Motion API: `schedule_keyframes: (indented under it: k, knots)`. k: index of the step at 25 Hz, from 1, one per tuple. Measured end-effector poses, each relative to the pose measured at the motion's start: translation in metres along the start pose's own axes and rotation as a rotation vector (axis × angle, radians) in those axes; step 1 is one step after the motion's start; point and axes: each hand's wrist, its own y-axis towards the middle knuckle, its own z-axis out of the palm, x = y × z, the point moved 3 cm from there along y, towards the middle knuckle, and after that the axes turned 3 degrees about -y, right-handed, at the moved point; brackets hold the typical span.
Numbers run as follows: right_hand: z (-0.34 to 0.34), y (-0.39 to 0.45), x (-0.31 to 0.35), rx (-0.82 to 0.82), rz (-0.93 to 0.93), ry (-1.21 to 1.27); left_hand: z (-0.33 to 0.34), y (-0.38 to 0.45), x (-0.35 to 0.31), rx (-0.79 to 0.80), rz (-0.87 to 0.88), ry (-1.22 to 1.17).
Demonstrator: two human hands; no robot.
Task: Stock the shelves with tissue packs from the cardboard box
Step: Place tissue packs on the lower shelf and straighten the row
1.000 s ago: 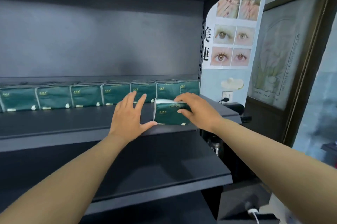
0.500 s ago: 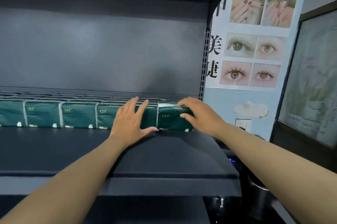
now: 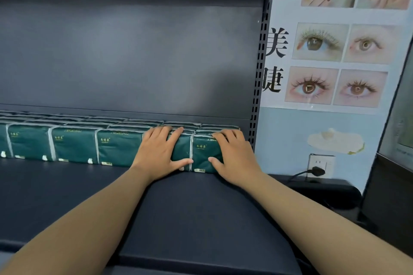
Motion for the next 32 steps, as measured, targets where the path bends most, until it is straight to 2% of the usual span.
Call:
schedule_keyframes:
  k: [3,10,15,19,23,28,32]
  knots:
    - [0.008,0.000,0.001,-0.044,0.005,-0.029,0.004,0.003,0.002,0.001,0.016,0.008]
    - [-0.015,-0.008,0.009,-0.006,0.030,-0.143,-0.017,-0.011,0.001,-0.013,0.006,-0.001]
    - [-0.052,-0.034,0.070,-0.022,0.008,-0.163,-0.071,-0.062,0.029,-0.032,-0.063,-0.016]
    - [-0.071,-0.071,0.171,-0.004,0.031,-0.144,-0.138,-0.141,0.096,-0.047,-0.095,0.009]
    - [-0.075,-0.116,0.304,-0.021,-0.007,-0.159,-0.208,-0.252,0.182,-0.024,-0.073,0.051]
    - [-0.055,-0.160,0.459,0.083,-0.013,-0.099,-0.265,-0.391,0.285,0.168,-0.120,0.070]
    - [-0.026,-0.170,0.545,0.149,-0.016,-0.045,-0.265,-0.472,0.344,0.392,-0.115,0.148]
